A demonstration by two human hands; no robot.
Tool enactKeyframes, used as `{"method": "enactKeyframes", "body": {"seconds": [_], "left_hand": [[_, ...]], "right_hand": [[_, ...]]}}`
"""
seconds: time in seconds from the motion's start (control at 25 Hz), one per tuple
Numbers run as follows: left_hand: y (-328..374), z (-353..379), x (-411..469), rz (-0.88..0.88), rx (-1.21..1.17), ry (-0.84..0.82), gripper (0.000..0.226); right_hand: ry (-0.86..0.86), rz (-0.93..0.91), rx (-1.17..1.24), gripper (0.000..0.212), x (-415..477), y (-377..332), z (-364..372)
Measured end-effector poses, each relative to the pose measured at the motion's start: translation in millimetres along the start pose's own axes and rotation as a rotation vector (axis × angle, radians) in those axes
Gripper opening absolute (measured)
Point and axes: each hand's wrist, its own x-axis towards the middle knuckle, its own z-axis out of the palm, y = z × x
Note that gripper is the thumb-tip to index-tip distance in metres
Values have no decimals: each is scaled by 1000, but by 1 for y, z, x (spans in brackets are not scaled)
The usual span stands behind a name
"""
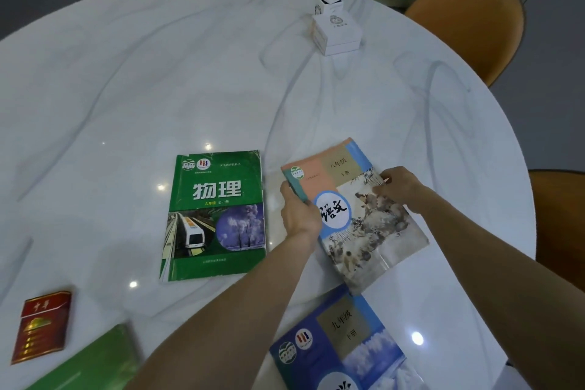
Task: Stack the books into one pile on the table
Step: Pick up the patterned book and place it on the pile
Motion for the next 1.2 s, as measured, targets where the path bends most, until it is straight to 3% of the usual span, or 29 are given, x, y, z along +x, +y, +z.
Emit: {"method": "enactKeyframes", "body": {"seconds": [0.2,0.44,0.6,0.8,1.04,1.2], "left_hand": [[13,-45,25,87,98,20,51],[18,-114,59,113,114,24,39],[20,-163,73,132,148,67,39],[16,-204,88,160,222,102,37],[3,-223,103,171,235,87,29],[-13,-225,112,213,282,73,16]], "right_hand": [[-74,-57,214,8,-22,-30,7],[-176,-78,380,23,-45,-83,41],[-213,-66,478,7,-54,-115,74],[-132,-64,497,5,-55,-144,114],[-20,-32,510,20,-56,-152,148],[61,-62,435,10,-59,-148,165]]}}
